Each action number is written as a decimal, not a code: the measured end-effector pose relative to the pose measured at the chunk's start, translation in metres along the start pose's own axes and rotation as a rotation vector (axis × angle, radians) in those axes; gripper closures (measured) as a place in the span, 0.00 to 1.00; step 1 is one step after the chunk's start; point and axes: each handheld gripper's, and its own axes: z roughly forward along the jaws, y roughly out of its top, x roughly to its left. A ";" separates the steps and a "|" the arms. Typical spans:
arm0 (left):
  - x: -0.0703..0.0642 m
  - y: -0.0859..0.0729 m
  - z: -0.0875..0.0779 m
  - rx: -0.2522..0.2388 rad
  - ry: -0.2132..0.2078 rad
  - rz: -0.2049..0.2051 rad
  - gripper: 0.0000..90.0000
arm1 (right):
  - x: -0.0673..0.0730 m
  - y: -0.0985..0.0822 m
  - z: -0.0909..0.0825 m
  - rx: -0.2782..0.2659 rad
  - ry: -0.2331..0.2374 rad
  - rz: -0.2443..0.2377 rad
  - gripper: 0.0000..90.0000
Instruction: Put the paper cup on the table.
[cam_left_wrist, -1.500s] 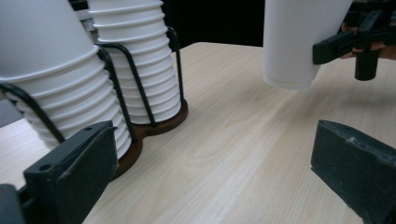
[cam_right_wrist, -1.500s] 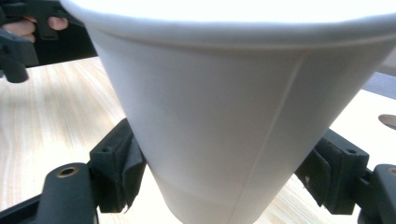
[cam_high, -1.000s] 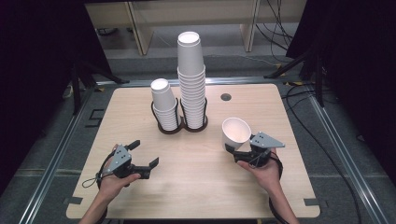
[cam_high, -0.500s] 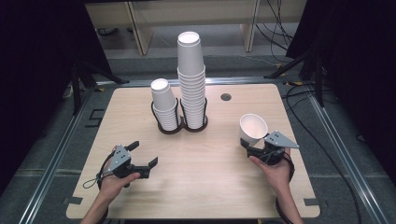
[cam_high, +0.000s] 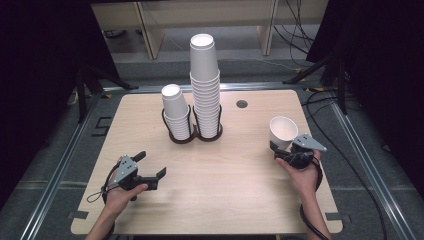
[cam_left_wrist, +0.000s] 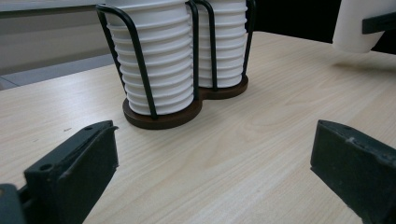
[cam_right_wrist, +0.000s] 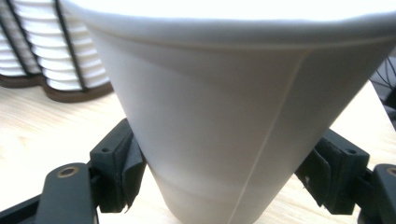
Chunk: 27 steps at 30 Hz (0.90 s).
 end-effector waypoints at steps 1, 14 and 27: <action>0.000 0.000 0.000 0.004 0.001 0.003 0.01 | 0.000 0.000 0.001 0.014 -0.018 0.015 0.26; 0.001 -0.002 0.000 0.023 0.012 0.009 0.01 | -0.008 -0.002 0.016 0.074 -0.027 0.068 0.26; 0.000 -0.003 0.003 0.027 0.005 0.019 0.01 | -0.010 -0.003 0.022 0.124 -0.048 0.075 0.26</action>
